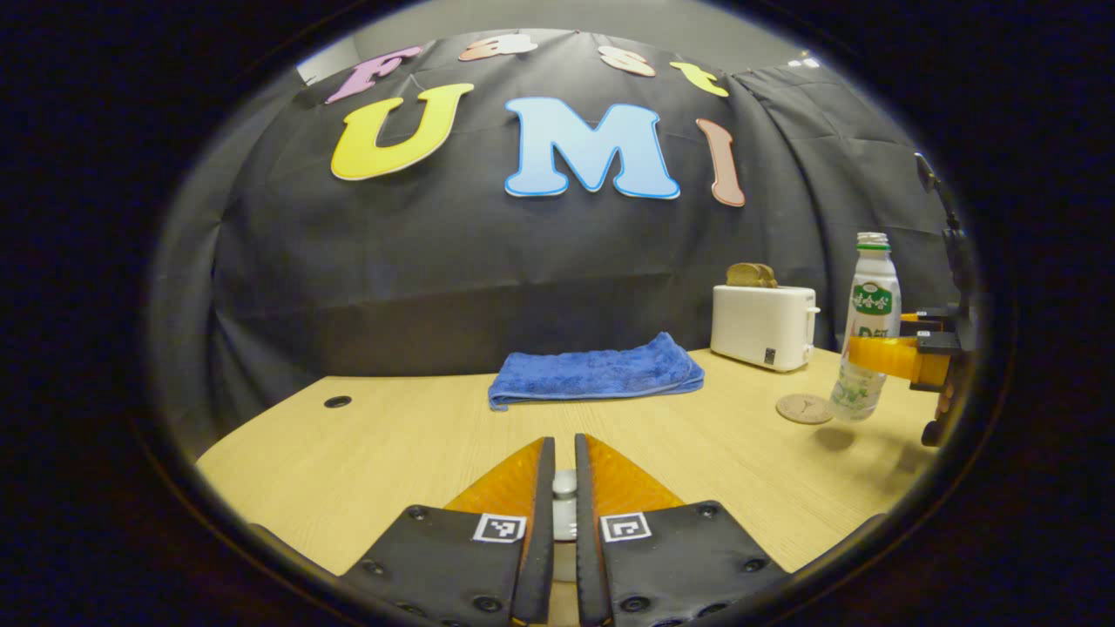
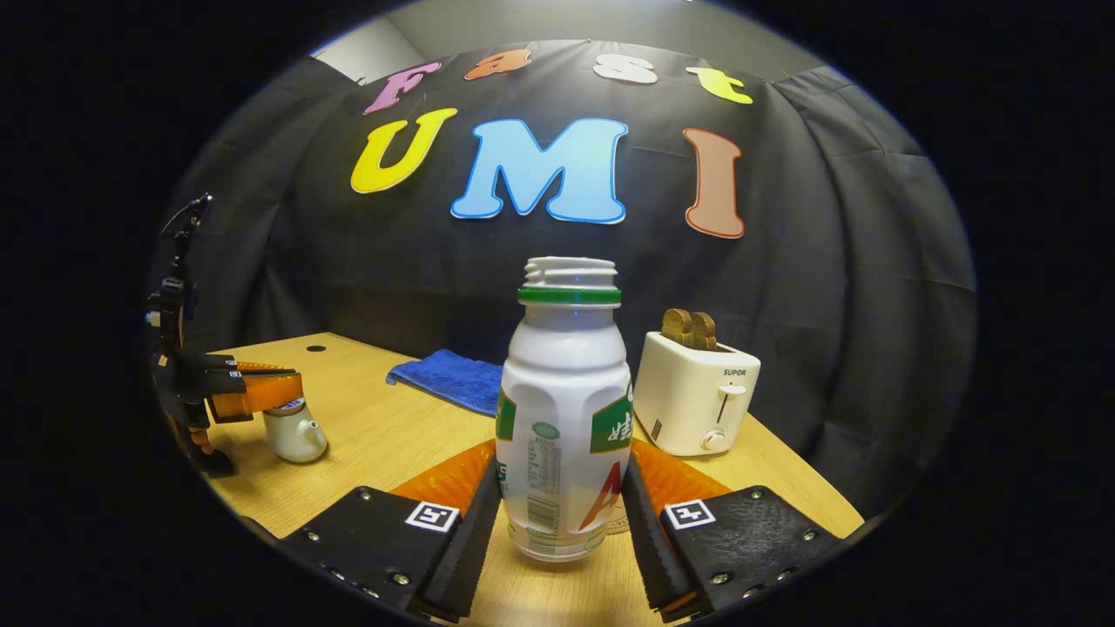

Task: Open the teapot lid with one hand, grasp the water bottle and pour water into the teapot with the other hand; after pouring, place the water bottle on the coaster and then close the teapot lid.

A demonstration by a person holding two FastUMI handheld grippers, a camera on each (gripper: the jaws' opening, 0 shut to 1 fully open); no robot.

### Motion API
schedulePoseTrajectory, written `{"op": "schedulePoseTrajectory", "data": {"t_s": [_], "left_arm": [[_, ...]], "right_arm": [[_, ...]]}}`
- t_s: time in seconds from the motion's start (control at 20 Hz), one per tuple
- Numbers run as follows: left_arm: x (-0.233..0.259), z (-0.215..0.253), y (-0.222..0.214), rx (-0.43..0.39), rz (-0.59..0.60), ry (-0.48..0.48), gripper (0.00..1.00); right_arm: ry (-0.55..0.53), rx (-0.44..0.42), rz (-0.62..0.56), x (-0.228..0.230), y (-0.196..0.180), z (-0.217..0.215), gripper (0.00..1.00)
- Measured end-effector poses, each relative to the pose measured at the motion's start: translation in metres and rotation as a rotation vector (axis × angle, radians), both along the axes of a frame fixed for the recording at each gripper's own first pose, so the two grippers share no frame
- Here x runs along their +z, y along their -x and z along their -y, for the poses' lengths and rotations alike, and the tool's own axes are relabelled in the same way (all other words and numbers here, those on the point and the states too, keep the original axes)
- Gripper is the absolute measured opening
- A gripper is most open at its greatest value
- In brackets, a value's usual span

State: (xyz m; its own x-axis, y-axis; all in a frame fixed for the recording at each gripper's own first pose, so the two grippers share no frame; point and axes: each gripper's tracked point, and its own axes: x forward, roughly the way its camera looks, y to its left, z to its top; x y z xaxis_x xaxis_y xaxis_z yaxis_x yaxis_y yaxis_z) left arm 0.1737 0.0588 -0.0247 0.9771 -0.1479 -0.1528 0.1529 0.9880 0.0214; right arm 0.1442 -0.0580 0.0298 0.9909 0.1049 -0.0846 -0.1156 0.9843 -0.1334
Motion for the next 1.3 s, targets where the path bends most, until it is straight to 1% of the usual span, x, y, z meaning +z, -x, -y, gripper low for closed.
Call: {"op": "schedulePoseTrajectory", "data": {"t_s": [0.25, 0.4, 0.55, 0.6, 0.65, 0.75, 0.9, 1.0, 1.05, 1.2, 1.3], "left_arm": [[0.001, -0.001, 0.002, 0.006, 0.015, -0.007, 0.22], [0.017, -0.004, 0.005, 0.001, 0.061, -0.003, 0.35], [0.033, -0.01, 0.019, 0.011, 0.118, 0.012, 0.7], [0.039, -0.01, 0.024, 0.011, 0.134, 0.024, 0.69], [0.045, -0.009, 0.03, 0.005, 0.15, 0.033, 0.78], [0.06, 0.003, 0.045, -0.036, 0.163, 0.028, 0.77], [0.092, 0.016, 0.082, -0.083, 0.267, 0.016, 0.77], [0.102, 0.016, 0.095, -0.089, 0.326, 0.001, 0.78], [0.102, 0.016, 0.097, -0.096, 0.336, 0.0, 0.78], [0.096, 0.016, 0.097, -0.113, 0.322, 0.049, 0.78], [0.095, 0.01, 0.096, -0.097, 0.315, 0.055, 0.78]], "right_arm": [[0.017, -0.024, -0.008, -0.004, -0.003, 0.006, 0.71], [0.016, -0.041, -0.017, -0.007, -0.006, 0.009, 0.71], [0.021, -0.056, -0.004, -0.002, -0.01, 0.012, 0.71], [0.017, -0.057, 0.003, 0.003, -0.013, 0.013, 0.71], [0.011, -0.053, 0.003, 0.006, -0.017, 0.014, 0.71], [-0.001, -0.032, -0.001, 0.014, -0.028, 0.016, 0.71], [-0.057, -0.035, -0.051, 0.011, -0.049, 0.028, 0.71], [-0.071, -0.056, -0.082, 0.001, -0.06, 0.034, 0.71], [-0.064, -0.061, -0.096, -0.007, -0.064, 0.034, 0.71], [-0.08, -0.089, -0.099, -0.016, -0.075, 0.038, 0.71], [-0.081, -0.12, -0.094, -0.021, -0.082, 0.046, 0.71]]}}
